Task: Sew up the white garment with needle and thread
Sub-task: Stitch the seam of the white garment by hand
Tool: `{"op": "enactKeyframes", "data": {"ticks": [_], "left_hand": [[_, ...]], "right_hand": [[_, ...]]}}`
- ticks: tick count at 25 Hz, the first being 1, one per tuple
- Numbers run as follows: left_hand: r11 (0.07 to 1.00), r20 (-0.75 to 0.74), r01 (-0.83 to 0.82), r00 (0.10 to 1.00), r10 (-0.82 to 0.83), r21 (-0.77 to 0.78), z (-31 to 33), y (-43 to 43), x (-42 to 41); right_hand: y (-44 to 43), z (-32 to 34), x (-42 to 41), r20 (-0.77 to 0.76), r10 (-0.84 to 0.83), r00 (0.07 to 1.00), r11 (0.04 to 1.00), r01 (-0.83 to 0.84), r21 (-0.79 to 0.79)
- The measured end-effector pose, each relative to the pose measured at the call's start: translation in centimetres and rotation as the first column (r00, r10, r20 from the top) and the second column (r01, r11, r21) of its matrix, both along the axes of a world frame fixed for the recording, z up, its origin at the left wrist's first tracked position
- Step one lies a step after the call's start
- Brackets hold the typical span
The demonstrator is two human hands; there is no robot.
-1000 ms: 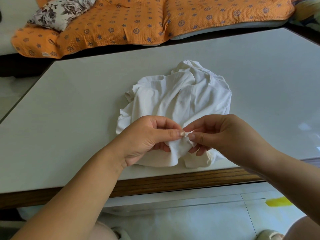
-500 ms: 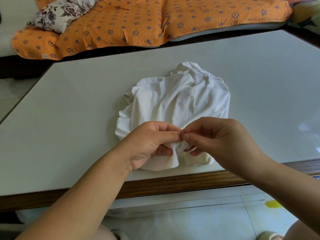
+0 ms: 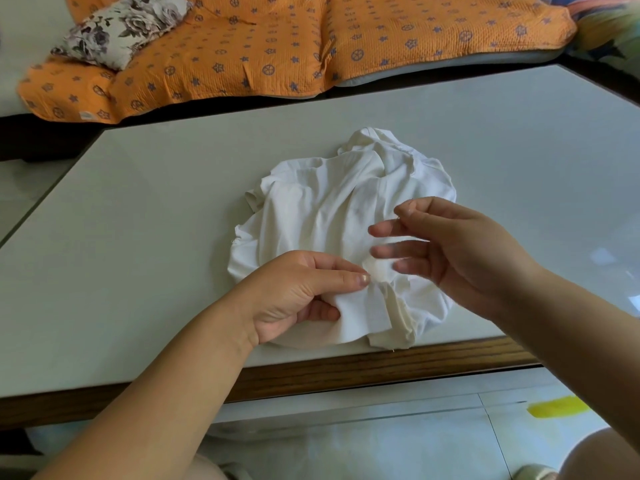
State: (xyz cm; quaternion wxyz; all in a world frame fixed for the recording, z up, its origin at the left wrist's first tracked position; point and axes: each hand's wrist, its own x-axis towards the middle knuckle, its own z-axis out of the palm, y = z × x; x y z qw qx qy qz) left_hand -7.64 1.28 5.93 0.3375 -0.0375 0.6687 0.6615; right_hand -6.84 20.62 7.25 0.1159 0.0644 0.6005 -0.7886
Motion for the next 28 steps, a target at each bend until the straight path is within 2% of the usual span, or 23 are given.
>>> {"op": "enactKeyframes", "data": {"ticks": [1,3,4,5,8,12,14,17,19,20,23,26,28], "left_hand": [[1.0,-0.001,0.001,1.0,-0.001,0.001,0.0,0.0,0.0],[1.0,-0.008,-0.005,1.0,0.005,-0.005,0.0,0.0,0.0],[1.0,-0.012,-0.006,1.0,0.006,-0.011,0.0,-0.1,-0.1],[1.0,-0.015,-0.006,1.0,0.005,-0.012,0.0,-0.1,-0.1],[1.0,-0.024,-0.006,1.0,0.006,-0.012,0.1,-0.2,-0.1],[1.0,-0.045,0.005,0.999,-0.006,-0.028,0.1,-0.4,-0.1],[0.999,-0.056,0.007,0.998,-0.009,-0.039,0.2,-0.5,-0.1],[0.999,-0.064,0.007,0.998,-0.011,-0.053,0.2,-0.6,-0.2],[0.998,-0.068,0.008,0.998,-0.012,-0.067,0.2,-0.7,-0.2],[0.998,-0.069,0.006,0.998,-0.011,-0.07,0.2,-0.8,-0.2],[0.997,-0.071,0.02,0.997,-0.025,-0.074,0.2,-0.8,-0.3],[0.997,-0.068,0.038,0.997,-0.043,-0.072,0.3,-0.8,-0.3],[0.996,-0.066,0.045,0.997,-0.051,-0.078,0.3,-0.9,-0.4]], "right_hand": [[0.3,-0.2,-0.4,-0.027,-0.024,0.999,0.992,0.027,0.121],[0.8,-0.3,-1.0,-0.123,-0.079,0.989,0.9,0.124,0.417],[1.1,-0.2,-1.3,-0.148,-0.1,0.984,0.872,0.158,0.463],[1.4,0.0,-1.6,-0.146,-0.11,0.983,0.88,0.164,0.446],[2.5,0.3,-2.3,-0.047,-0.129,0.991,0.965,0.136,0.225],[3.9,-0.5,-3.7,-0.006,-0.223,0.975,0.957,0.22,0.189],[4.2,-0.7,-4.4,0.069,-0.276,0.959,0.96,0.272,0.061],[4.6,-0.7,-5.0,0.246,-0.375,0.894,0.87,0.431,-0.241],[4.9,-0.9,-5.4,0.262,-0.434,0.862,0.812,0.501,-0.301],[4.9,-1.2,-5.7,0.223,-0.46,0.859,0.825,0.507,-0.249],[5.0,-1.9,-5.9,-0.005,-0.524,0.852,0.849,0.523,0.073],[4.8,-1.9,-5.6,-0.212,-0.5,0.839,0.78,0.544,0.309],[5.0,-2.0,-5.6,-0.315,-0.463,0.829,0.735,0.557,0.386]]}}
